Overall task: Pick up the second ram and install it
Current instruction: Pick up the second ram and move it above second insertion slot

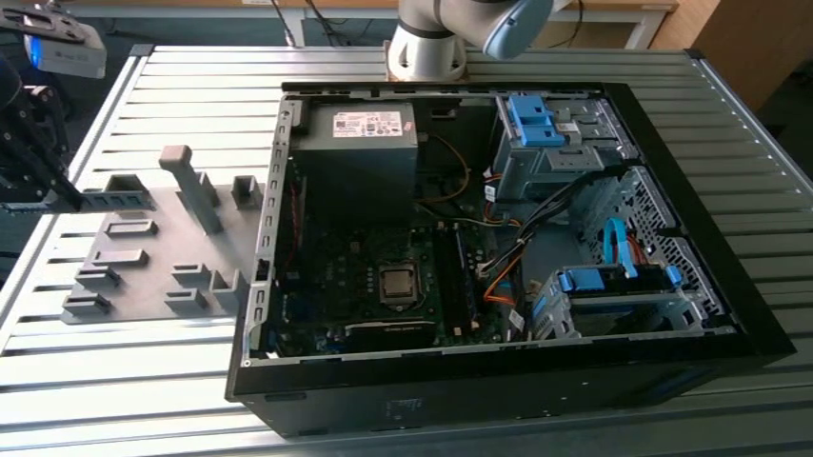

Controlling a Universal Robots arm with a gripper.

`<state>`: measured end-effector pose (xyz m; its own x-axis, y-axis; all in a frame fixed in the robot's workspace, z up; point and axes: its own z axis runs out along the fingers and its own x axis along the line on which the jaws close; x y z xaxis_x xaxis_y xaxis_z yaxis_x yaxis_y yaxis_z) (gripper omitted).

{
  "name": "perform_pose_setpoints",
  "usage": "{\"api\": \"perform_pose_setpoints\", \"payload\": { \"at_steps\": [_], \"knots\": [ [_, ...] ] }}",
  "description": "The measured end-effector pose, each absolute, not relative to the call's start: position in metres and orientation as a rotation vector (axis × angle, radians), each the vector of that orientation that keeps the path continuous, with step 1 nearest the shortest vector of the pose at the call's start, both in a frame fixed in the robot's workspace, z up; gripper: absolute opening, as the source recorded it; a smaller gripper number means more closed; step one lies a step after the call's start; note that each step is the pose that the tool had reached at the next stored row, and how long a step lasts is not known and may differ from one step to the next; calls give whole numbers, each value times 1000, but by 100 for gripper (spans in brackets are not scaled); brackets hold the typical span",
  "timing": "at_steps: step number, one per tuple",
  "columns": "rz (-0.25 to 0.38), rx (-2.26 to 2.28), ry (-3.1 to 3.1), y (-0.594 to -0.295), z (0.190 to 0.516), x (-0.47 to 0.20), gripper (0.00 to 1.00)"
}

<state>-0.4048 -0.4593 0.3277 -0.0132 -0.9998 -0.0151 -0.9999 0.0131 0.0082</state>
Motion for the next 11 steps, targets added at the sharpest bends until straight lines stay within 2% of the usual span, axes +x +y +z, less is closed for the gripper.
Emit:
{"api": "perform_pose_setpoints", "payload": {
  "at_steps": [11],
  "knots": [
    [26,-2203,2232,-459,365,-405,14]
  ]
}}
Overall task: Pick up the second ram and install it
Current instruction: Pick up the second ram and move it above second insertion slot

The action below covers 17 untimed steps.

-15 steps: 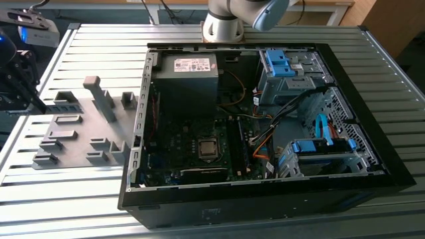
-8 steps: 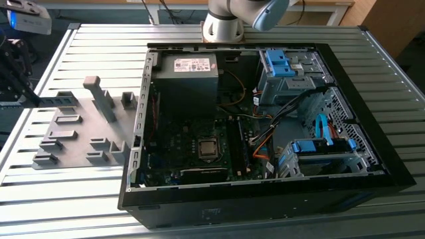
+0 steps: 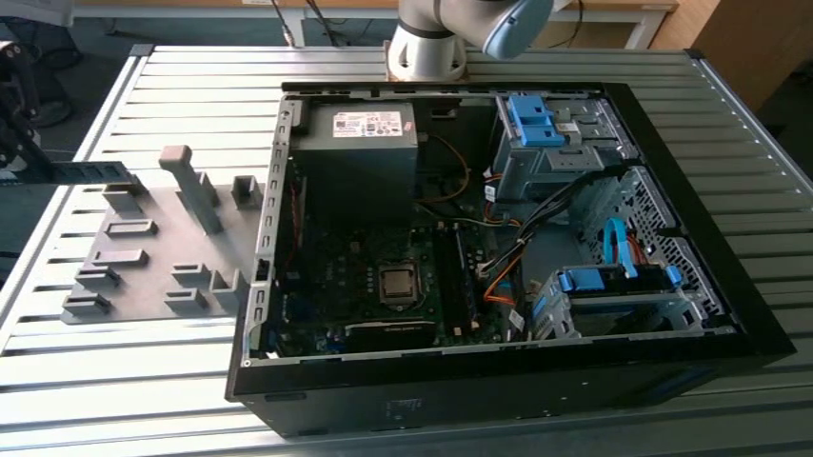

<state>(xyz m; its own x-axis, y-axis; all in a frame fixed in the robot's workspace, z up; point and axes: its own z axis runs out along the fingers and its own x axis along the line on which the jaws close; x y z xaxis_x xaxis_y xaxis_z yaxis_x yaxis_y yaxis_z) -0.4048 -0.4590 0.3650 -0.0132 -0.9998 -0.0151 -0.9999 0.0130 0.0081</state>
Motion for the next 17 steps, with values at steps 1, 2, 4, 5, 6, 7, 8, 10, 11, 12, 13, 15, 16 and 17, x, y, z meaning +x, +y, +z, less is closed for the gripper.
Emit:
{"api": "perform_pose_setpoints", "payload": {
  "at_steps": [1,2,4,5,6,7,8,10,11,12,13,15,16,17],
  "knots": [
    [26,-2203,2232,-459,368,-405,14],
    [26,-2203,2232,-459,371,-405,14],
    [26,-2203,2232,-459,376,-405,14],
    [26,-2203,2232,-459,379,-405,14],
    [26,-2203,2232,-459,382,-405,14],
    [26,-2203,2232,-459,384,-405,14],
    [26,-2203,2232,-459,387,-405,14],
    [26,-2203,2232,-458,392,-405,14],
    [26,-2203,2232,-458,394,-405,14],
    [26,-2203,2232,-458,394,-405,14],
    [26,-2203,2232,-458,394,-405,14],
    [26,-2203,2232,-458,394,-405,14],
    [26,-2203,2232,-458,395,-405,14],
    [26,-2203,2232,-458,395,-405,14]
  ]
}}
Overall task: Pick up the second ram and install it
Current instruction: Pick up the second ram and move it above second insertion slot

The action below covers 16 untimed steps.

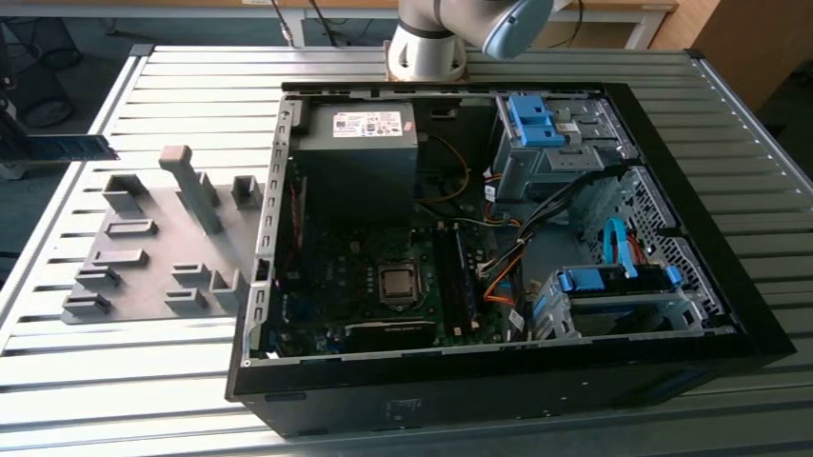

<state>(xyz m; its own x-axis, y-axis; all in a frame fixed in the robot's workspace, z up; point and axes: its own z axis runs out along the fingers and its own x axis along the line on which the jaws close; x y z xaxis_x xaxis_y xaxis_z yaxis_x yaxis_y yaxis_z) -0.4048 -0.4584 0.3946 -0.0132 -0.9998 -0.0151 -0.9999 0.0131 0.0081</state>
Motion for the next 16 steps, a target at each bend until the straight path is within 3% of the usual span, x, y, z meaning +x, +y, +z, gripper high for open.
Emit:
{"api": "perform_pose_setpoints", "payload": {
  "at_steps": [16],
  "knots": [
    [26,-2203,2232,-458,395,-392,14]
  ]
}}
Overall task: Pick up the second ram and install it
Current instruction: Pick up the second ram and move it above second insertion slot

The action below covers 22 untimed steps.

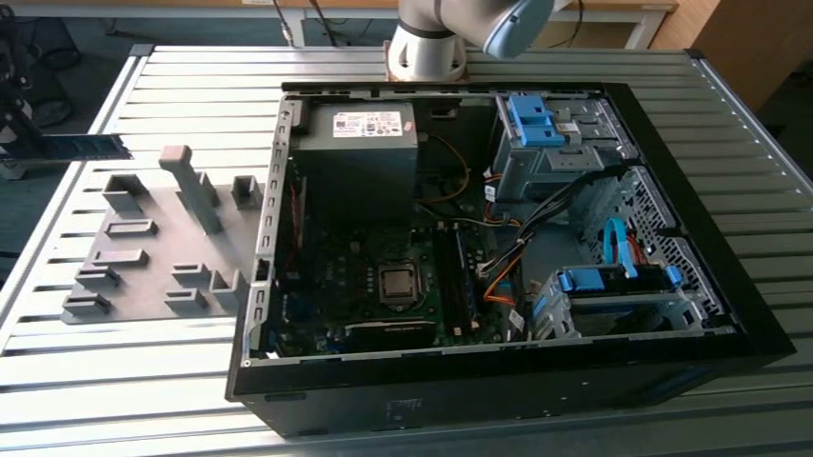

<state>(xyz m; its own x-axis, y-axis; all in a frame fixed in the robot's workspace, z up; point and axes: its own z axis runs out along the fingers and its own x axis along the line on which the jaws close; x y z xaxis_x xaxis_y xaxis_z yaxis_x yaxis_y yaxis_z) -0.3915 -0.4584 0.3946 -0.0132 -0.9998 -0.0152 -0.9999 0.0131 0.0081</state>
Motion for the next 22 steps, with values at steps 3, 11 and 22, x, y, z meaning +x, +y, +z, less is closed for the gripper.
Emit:
{"api": "perform_pose_setpoints", "payload": {
  "at_steps": [3,11,22],
  "knots": [
    [26,-2203,2232,-458,395,-386,14],
    [26,-2203,2232,-458,395,-370,14],
    [26,-2203,2232,-458,395,-347,14]
  ]
}}
